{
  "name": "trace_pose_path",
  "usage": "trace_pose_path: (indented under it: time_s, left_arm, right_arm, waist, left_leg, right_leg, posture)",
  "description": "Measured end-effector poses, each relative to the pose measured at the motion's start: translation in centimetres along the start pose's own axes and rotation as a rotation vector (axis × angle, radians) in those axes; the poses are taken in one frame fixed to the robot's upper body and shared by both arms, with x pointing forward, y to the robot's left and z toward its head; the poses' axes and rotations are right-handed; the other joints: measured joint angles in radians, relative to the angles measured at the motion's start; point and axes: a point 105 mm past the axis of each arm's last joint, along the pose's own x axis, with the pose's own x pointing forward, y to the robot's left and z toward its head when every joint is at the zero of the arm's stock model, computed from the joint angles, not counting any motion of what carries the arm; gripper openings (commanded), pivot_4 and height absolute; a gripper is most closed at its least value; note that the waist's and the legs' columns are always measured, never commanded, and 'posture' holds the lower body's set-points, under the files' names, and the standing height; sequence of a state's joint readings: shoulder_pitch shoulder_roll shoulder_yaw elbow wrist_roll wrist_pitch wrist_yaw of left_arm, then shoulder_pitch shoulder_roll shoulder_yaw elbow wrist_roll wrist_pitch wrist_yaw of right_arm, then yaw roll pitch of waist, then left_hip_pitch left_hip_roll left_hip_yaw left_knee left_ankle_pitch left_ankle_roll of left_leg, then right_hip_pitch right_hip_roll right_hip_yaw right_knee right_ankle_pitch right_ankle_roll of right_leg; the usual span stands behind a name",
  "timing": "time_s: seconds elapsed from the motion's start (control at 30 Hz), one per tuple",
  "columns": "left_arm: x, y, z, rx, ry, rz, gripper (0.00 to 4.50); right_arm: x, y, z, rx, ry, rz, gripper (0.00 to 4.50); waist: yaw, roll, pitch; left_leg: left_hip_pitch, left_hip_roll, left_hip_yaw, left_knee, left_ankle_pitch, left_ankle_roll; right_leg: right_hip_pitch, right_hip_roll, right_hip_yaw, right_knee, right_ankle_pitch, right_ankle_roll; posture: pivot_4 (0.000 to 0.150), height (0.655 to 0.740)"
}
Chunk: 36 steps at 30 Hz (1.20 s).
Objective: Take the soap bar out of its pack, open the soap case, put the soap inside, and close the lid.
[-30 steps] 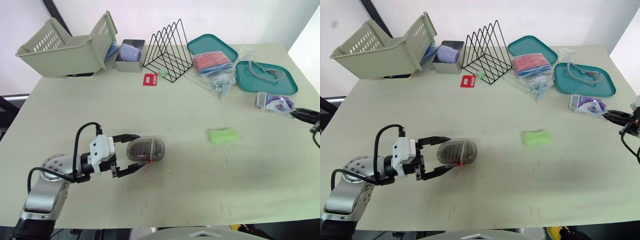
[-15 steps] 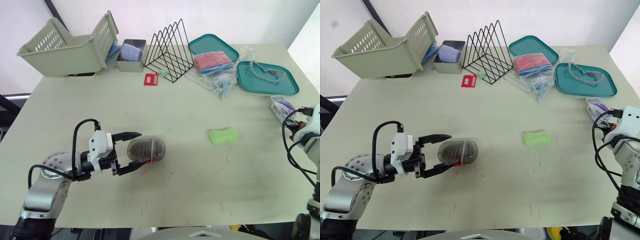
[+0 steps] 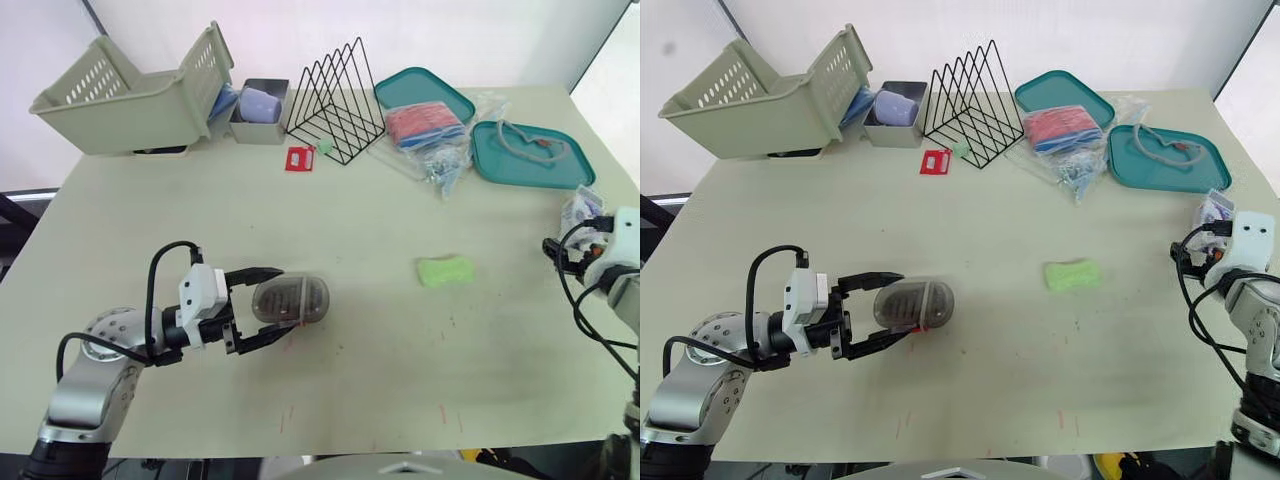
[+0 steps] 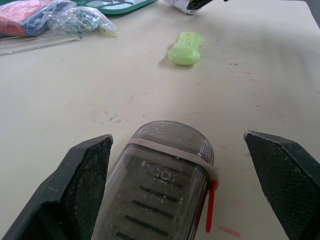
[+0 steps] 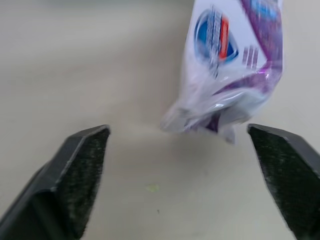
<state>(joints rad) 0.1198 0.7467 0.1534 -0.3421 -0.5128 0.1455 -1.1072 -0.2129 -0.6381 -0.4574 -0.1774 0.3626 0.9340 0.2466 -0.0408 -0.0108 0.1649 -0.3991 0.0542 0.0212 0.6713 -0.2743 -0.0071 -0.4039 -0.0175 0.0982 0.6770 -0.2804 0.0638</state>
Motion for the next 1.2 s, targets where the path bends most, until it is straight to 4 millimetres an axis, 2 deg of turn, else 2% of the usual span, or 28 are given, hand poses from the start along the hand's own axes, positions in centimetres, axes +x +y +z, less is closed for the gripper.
trace_pose_path:
  time_s: [0.1, 0.2, 0.27, 0.33, 0.4, 0.47, 0.5, 0.53, 0.57, 0.63, 0.7, 0.83, 1.03, 1.2]
  left_arm:
    - [0.0, 0.0, 0.0, 0.002, -0.002, -0.001, 4.5]
    - [0.1, 0.0, 0.1, 0.006, -0.003, -0.003, 4.5]
    - [0.1, 0.1, 0.1, 0.009, -0.003, -0.004, 4.5]
    - [0.3, 0.3, 0.4, 0.03, -0.006, -0.007, 4.5]
    - [0.3, 0.5, 0.6, 0.056, -0.003, -0.011, 4.5]
    - [0.3, 0.6, 0.4, 0.059, 0.006, -0.015, 4.5]
    - [0.3, 0.6, 0.2, 0.059, 0.018, -0.016, 4.5]
    - [0.2, 0.8, -0.1, 0.059, 0.033, -0.019, 4.5]
    - [0.2, 0.8, -0.1, 0.062, 0.039, -0.021, 4.5]
    - [0.1, 1.2, -0.3, 0.1, 0.075, -0.04, 4.5]
    - [0.0, 1.4, -0.5, 0.117, 0.1, -0.059, 4.5]
    - [-0.5, 2.2, -0.9, 0.148, 0.154, -0.082, 4.5]
    - [-1.0, 2.7, -1.8, 0.155, 0.285, -0.194, 4.5]
    - [-0.7, 3.3, -2.1, 0.17, 0.339, -0.236, 4.5]
  right_arm:
    - [-0.4, -0.2, 1.8, -0.127, -0.09, 0.049, 4.45]
    - [-0.7, -1.2, 4.1, -0.268, -0.194, 0.068, 4.45]
    - [-0.6, -0.8, 5.3, -0.29, -0.267, 0.114, 4.45]
    - [-0.8, 0.8, 7.7, -0.328, -0.415, 0.242, 4.45]
    - [-2.0, 3.9, 9.1, -0.364, -0.555, 0.462, 4.45]
    - [-2.8, 5.6, 8.2, -0.396, -0.575, 0.619, 4.45]
    - [-3.2, 6.4, 7.0, -0.411, -0.559, 0.718, 4.45]
    - [-3.9, 7.3, 4.6, -0.431, -0.513, 0.864, 4.45]
    - [-4.2, 7.5, 3.5, -0.437, -0.486, 0.923, 4.45]
    - [-5.6, 7.9, -0.3, -0.463, -0.377, 1.15, 4.45]
    - [-6.3, 7.5, -1.4, -0.513, -0.336, 1.253, 4.45]
    - [-6.8, 6.6, -2.5, -0.593, -0.286, 1.334, 4.45]
    - [-6.5, 7.1, -3.2, -0.606, -0.286, 1.385, 4.45]
    - [-6.3, 7.3, -3.3, -0.602, -0.294, 1.4, 4.45]
  waist:
    - [0.0, 0.0, 0.0]
    - [-0.001, 0.0, 0.0]
    - [-0.004, 0.0, 0.0]
    - [-0.008, 0.0, 0.0]
    - [-0.005, 0.0, 0.0]
    - [0.002, -0.001, 0.0]
    - [0.008, -0.001, 0.0]
    - [0.017, -0.001, 0.0]
    - [0.02, -0.001, 0.0]
    - [0.026, 0.0, 0.001]
    - [0.025, 0.0, 0.001]
    - [0.018, 0.0, 0.001]
    - [0.007, 0.0, 0.001]
    - [0.006, 0.0, 0.001]
  left_leg:
    - [0.0, 0.0, 0.0, 0.0, 0.0, 0.0]
    - [0.0, 0.0, 0.0, 0.0, 0.0, 0.0]
    - [0.001, 0.0, 0.001, 0.0, 0.0, 0.0]
    - [0.001, 0.0, 0.001, 0.0, 0.0, 0.0]
    - [0.001, 0.001, 0.0, -0.001, 0.0, 0.0]
    - [0.0, 0.001, -0.001, -0.001, 0.0, 0.0]
    - [-0.001, 0.001, -0.001, -0.001, 0.0, 0.0]
    - [-0.001, 0.001, -0.001, -0.001, 0.0, 0.0]
    - [-0.001, 0.001, -0.001, 0.0, 0.0, 0.001]
    - [-0.001, 0.0, 0.0, 0.001, -0.001, 0.001]
    - [0.002, 0.0, 0.001, 0.002, -0.001, 0.001]
    - [0.005, 0.001, 0.0, 0.002, 0.0, 0.001]
    - [0.004, 0.001, 0.0, 0.002, 0.0, 0.001]
    - [0.004, 0.001, 0.0, 0.002, 0.0, 0.001]
  right_leg:
    - [0.0, 0.0, 0.0, 0.0, 0.0, 0.0]
    - [0.0, 0.0, 0.0, 0.0, 0.0, 0.0]
    - [0.0, 0.0, 0.001, 0.0, 0.0, 0.0]
    - [0.0, 0.001, 0.001, 0.001, 0.0, 0.0]
    - [0.0, 0.001, 0.0, 0.0, 0.0, 0.0]
    - [0.0, 0.001, -0.001, -0.001, 0.0, 0.0]
    - [0.0, 0.0, -0.001, -0.003, 0.0, 0.0]
    - [0.002, 0.0, -0.002, -0.005, 0.0, 0.0]
    - [0.002, -0.001, -0.002, -0.005, 0.0, 0.0]
    - [0.002, -0.001, -0.002, -0.005, 0.0, 0.0]
    - [0.004, -0.001, -0.001, -0.003, 0.0, 0.0]
    - [0.005, 0.001, -0.001, -0.001, 0.0, 0.0]
    - [0.005, 0.0, -0.001, -0.001, 0.0, 0.0]
    - [0.005, 0.0, -0.001, 0.0, 0.0, 0.0]
  posture:
    - [0.15, 0.74]
    - [0.15, 0.74]
    - [0.15, 0.74]
    - [0.15, 0.74]
    - [0.15, 0.74]
    - [0.15, 0.74]
    - [0.15, 0.74]
    - [0.15, 0.74]
    - [0.15, 0.74]
    - [0.15, 0.74]
    - [0.15, 0.74]
    - [0.15, 0.74]
    - [0.15, 0.74]
    - [0.15, 0.74]
